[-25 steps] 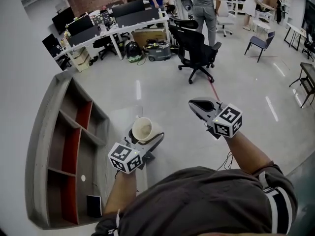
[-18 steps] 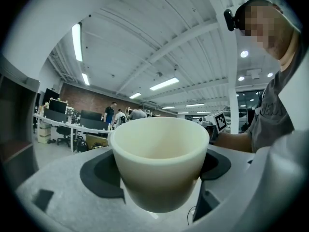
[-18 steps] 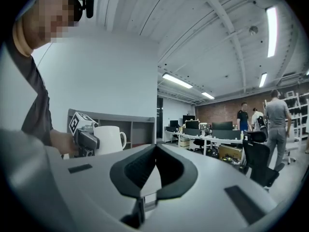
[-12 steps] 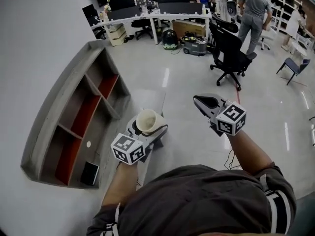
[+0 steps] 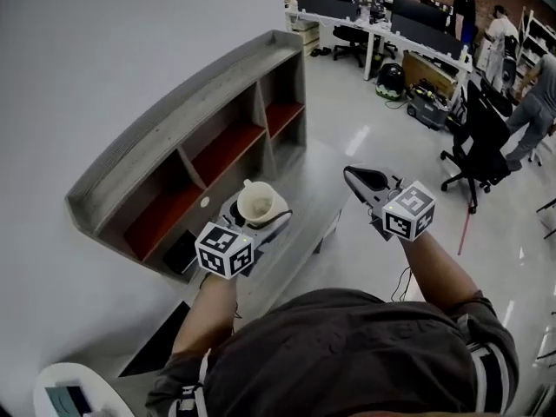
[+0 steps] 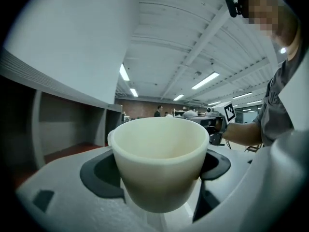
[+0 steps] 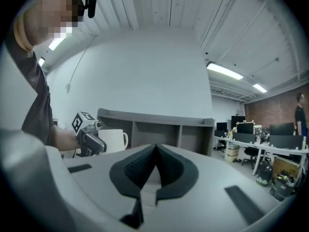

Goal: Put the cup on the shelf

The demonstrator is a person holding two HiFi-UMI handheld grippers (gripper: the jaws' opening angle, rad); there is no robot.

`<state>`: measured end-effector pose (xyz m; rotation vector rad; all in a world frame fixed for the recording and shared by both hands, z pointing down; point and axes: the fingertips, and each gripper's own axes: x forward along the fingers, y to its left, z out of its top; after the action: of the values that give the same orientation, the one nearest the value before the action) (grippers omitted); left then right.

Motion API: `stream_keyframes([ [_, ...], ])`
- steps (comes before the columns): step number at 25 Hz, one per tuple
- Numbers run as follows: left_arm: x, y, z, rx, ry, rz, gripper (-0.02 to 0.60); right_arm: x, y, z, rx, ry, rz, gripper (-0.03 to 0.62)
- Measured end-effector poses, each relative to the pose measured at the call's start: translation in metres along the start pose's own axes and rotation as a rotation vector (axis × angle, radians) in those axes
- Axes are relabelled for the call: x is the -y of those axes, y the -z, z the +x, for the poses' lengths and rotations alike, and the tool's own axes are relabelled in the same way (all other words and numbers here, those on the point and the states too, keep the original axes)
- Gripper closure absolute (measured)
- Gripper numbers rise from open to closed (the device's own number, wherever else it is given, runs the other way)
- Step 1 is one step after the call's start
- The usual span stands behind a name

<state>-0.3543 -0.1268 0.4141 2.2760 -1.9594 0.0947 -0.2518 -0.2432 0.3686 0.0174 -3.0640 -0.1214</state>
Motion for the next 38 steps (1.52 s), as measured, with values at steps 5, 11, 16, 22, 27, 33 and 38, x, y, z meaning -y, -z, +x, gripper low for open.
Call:
stream_keyframes([
  [5,-0.063,0.016,-0.06,-0.011,-0.18,-0.033,0.156,-0.039,-0.007,0.073,-0.002,-0.13,-0.023,0.602],
  [11,-0.131,0.033,-0.121,-0.035,-0.374,-0.042,0.156,-0.084,-0.008,0.144,-0.012,-0.259,-0.033,0.602],
  [16,-0.18,0.049,-0.161,-0.054,-0.505,-0.074,0.156,-0.111,-0.006,0.188,-0.023,-0.333,-0.034,0.602],
  [22,-0.224,0.064,-0.187,-0.119,-0.632,-0.053,0.156,-0.13,-0.002,0.224,-0.036,-0.384,-0.035,0.602],
  [27,-0.251,0.077,-0.197,-0.175,-0.699,-0.049,0.156,-0.135,0.003,0.244,-0.042,-0.406,-0.028,0.602],
  [33,-0.272,0.082,-0.202,-0.213,-0.741,-0.053,0.156,-0.135,0.006,0.256,-0.047,-0.412,-0.019,0.602],
  [38,-0.283,0.088,-0.207,-0.268,-0.78,-0.046,0.156,-0.132,0.006,0.257,-0.051,-0.408,-0.01,0.602],
])
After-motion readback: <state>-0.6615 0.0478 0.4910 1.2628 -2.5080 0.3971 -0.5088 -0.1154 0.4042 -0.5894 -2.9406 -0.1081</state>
